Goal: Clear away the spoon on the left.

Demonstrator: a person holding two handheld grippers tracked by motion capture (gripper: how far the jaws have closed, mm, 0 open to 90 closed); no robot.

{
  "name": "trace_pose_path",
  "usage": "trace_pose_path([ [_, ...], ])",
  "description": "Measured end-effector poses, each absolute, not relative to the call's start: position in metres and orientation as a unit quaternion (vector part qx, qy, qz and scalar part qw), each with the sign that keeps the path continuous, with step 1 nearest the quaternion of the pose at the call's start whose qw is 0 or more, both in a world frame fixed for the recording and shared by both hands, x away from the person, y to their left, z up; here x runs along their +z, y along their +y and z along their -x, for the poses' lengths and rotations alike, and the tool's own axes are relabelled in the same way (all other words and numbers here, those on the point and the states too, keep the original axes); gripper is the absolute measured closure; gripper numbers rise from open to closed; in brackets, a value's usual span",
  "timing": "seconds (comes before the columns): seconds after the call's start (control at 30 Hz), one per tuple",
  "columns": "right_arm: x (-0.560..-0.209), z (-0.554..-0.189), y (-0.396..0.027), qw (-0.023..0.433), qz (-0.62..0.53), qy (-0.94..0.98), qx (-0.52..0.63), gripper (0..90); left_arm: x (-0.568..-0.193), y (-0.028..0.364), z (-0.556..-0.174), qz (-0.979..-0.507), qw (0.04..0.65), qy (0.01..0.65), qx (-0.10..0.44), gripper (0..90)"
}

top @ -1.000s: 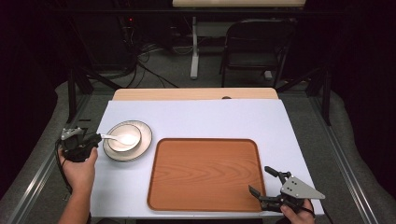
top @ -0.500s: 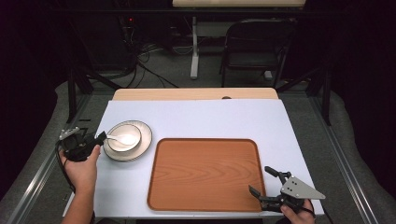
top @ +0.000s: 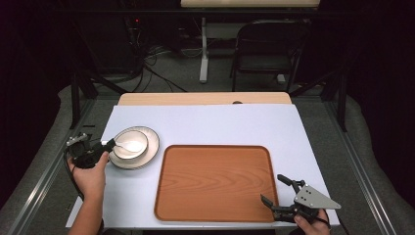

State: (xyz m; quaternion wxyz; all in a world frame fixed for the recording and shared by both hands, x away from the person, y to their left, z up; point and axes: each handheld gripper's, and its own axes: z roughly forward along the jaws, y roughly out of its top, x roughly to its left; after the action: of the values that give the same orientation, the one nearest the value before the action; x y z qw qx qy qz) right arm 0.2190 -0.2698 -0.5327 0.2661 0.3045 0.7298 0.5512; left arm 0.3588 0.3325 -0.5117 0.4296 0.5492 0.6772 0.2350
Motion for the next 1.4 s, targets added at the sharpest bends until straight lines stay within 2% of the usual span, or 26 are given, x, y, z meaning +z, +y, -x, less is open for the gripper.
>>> trace_pose_path([
  [0.5, -0.533, -0.219, -0.270, 0.267, -0.303, 0.729, 0.552, 14.4, -0.524, 0.324, -0.369, -0.543, 0.435, 0.680, 0.229, 45.7],
  [1.07, -0.533, -0.219, -0.270, 0.267, -0.303, 0.729, 0.552, 14.4, -0.530, 0.324, -0.369, -0.544, 0.442, 0.677, 0.225, 57.3],
  [1.4, -0.533, -0.218, -0.270, 0.266, -0.303, 0.729, 0.553, 14.4, -0.528, 0.323, -0.369, -0.543, 0.451, 0.670, 0.229, 67.0],
])
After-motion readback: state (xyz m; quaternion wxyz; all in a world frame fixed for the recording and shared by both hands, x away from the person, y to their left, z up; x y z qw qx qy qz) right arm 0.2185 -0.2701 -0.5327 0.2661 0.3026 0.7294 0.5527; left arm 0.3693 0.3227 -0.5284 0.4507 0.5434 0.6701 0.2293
